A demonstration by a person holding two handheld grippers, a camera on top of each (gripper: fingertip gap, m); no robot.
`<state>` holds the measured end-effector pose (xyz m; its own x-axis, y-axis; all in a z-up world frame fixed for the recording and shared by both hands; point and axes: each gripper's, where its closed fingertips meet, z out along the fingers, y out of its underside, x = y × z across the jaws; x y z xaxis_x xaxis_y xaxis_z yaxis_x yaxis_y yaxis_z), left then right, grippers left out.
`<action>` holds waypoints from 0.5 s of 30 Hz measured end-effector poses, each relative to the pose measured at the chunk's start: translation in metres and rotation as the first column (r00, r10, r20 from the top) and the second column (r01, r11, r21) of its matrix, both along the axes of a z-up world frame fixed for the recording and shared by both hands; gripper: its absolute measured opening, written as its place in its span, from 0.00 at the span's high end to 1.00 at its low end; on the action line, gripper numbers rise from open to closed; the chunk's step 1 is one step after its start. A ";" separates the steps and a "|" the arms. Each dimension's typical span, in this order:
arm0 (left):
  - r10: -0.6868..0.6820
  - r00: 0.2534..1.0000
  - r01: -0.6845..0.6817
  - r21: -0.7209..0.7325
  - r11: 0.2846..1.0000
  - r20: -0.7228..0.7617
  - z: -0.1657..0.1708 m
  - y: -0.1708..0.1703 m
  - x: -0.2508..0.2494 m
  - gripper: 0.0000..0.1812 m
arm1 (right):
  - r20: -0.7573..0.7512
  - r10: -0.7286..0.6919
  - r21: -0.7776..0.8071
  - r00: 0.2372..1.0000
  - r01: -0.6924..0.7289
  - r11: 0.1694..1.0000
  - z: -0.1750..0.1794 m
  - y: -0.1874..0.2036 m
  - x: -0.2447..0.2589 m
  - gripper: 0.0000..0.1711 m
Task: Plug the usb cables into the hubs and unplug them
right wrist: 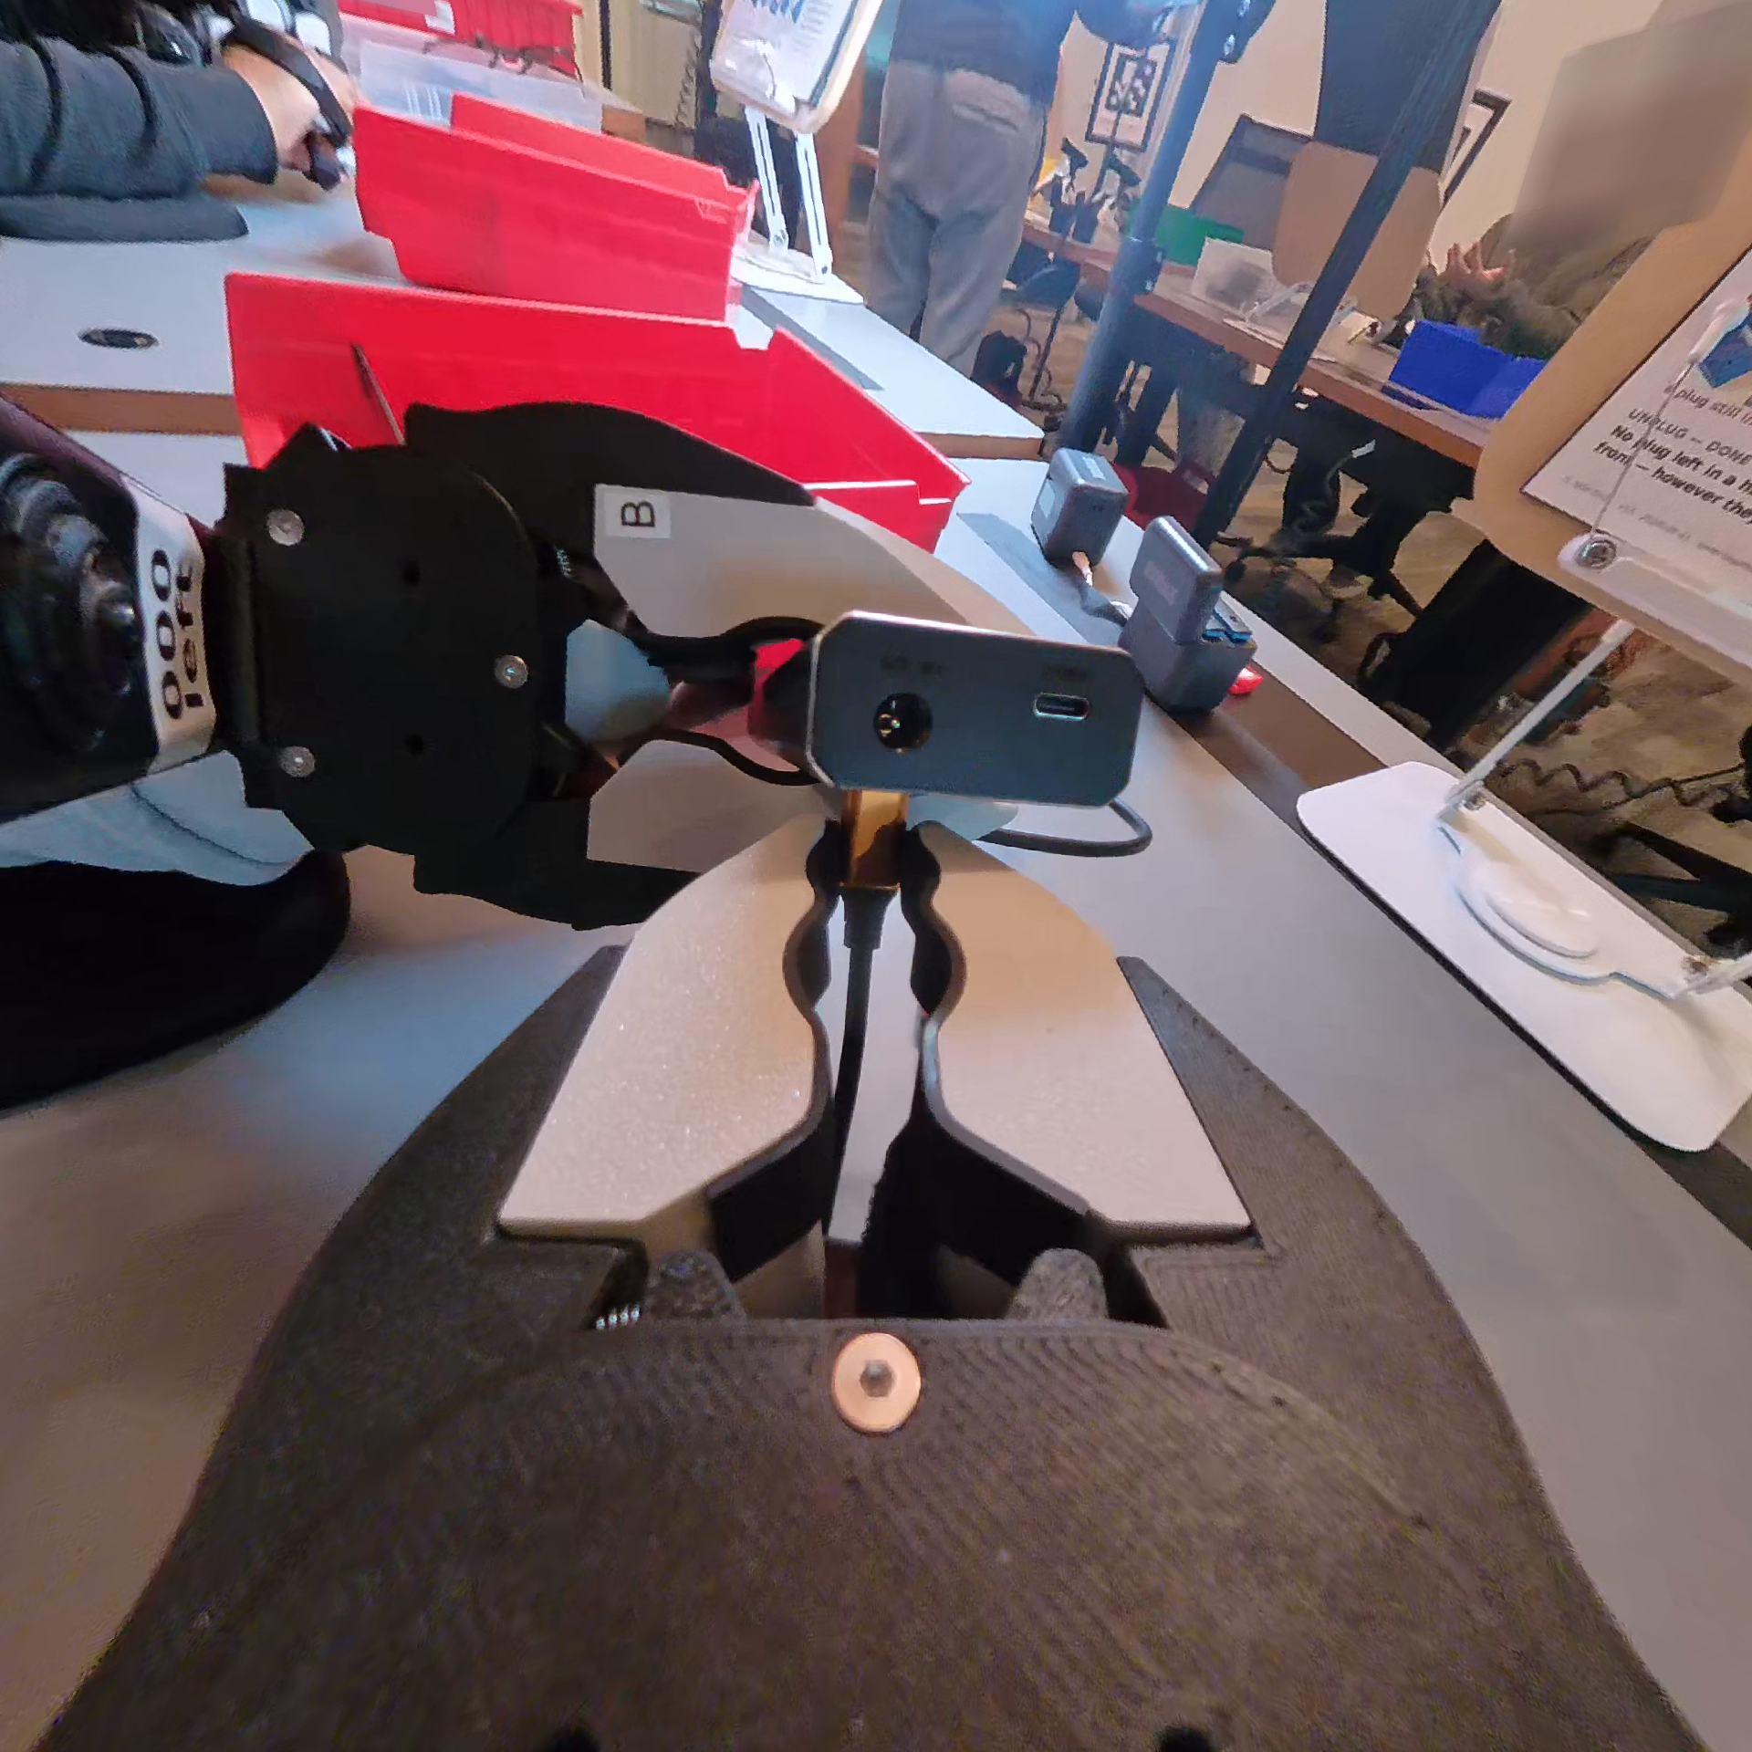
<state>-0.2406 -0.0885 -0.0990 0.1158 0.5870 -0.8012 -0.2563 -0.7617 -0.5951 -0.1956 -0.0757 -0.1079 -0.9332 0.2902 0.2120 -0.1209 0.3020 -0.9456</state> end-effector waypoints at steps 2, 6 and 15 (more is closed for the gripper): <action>-0.008 1.000 0.008 0.012 1.000 0.005 0.002 0.001 0.001 0.83 | 0.011 -0.009 0.014 1.000 0.009 1.000 0.002 0.001 0.001 0.92; -0.017 1.000 0.017 0.005 1.000 0.024 0.000 0.005 0.001 0.83 | 0.101 0.002 0.042 0.995 -0.007 0.999 0.000 0.005 0.003 0.92; -0.011 0.998 0.005 -0.083 0.997 -0.068 0.008 0.010 0.000 0.83 | -0.064 0.042 0.022 0.997 -0.040 0.999 0.004 0.008 0.000 0.91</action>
<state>-0.2408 -0.0782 -0.0909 0.0635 0.5180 -0.8530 -0.3008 -0.8051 -0.5113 -0.1961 -0.0678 -0.1039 -0.9285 0.2470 0.2773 -0.1938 0.3147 -0.9292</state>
